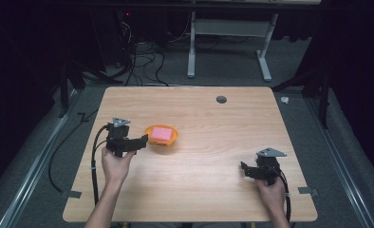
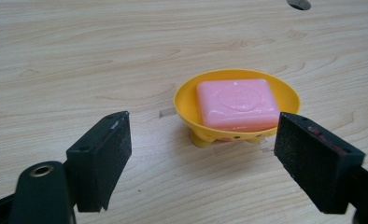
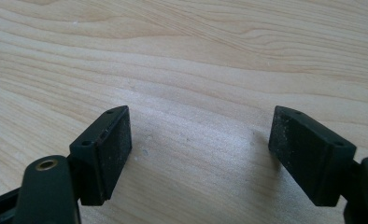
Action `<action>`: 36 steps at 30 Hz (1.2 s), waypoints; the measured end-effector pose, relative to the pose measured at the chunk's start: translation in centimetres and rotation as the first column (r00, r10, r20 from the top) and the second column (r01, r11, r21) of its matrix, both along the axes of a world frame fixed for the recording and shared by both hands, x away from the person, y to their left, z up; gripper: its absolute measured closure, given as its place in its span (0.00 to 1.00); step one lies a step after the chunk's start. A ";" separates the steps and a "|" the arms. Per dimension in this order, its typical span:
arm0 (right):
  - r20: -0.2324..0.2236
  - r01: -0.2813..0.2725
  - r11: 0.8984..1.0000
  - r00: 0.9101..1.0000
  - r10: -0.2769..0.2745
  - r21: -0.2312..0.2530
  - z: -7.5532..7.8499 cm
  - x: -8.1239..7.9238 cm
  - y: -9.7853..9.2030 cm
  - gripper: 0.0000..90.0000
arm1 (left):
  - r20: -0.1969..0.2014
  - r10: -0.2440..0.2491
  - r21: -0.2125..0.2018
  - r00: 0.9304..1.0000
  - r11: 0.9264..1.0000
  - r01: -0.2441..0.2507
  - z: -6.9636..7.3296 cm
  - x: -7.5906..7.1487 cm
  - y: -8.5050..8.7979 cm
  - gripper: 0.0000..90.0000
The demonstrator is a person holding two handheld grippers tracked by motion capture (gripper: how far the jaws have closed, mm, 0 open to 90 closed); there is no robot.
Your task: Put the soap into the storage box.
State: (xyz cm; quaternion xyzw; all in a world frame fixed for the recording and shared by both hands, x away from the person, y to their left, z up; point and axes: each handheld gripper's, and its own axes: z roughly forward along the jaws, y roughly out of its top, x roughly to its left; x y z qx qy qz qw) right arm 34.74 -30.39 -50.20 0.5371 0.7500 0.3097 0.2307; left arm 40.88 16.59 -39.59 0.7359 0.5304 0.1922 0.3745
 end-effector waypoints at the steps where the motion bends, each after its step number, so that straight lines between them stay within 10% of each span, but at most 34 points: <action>1: 0.000 0.000 1.000 1.000 0.000 0.000 0.0 0.0 0.0 0.24 | 0.001 0.000 0.002 1.000 1.000 0.000 0.0 -0.1 0.1 0.22; 36: -0.001 0.001 1.000 1.000 -0.001 0.001 0.0 0.0 0.0 0.24 | 0.031 -0.022 -0.011 0.999 1.000 0.022 -1.3 -3.7 2.8 0.23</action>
